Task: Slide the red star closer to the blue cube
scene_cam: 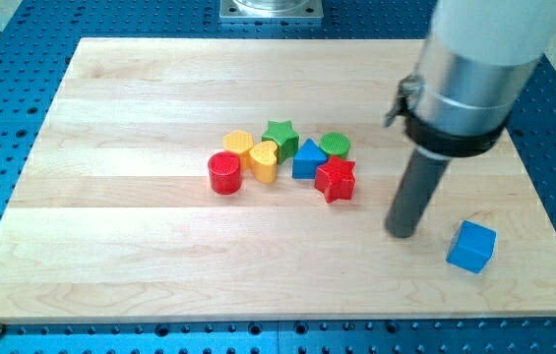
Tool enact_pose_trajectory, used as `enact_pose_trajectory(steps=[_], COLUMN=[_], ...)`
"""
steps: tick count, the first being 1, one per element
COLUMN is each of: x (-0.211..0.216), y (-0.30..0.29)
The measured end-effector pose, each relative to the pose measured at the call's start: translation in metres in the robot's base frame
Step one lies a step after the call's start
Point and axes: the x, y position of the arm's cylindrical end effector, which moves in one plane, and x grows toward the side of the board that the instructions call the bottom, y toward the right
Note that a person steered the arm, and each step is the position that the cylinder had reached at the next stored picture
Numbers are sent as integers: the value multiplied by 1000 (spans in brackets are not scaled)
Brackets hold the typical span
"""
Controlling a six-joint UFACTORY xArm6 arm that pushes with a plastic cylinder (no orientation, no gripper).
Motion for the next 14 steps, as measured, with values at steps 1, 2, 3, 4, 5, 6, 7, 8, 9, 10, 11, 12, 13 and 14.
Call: enact_pose_trajectory(steps=[1,2,3,4,5,6,7,8,9,10,11,12,13,14], x=[-17,-43,-75,-104,-109,-97,-103,-105,-103,-103,-107,-96,-69,-98], y=[-48,-65,-68,-90,-54,6,24,24,24,33,48,53,56,56])
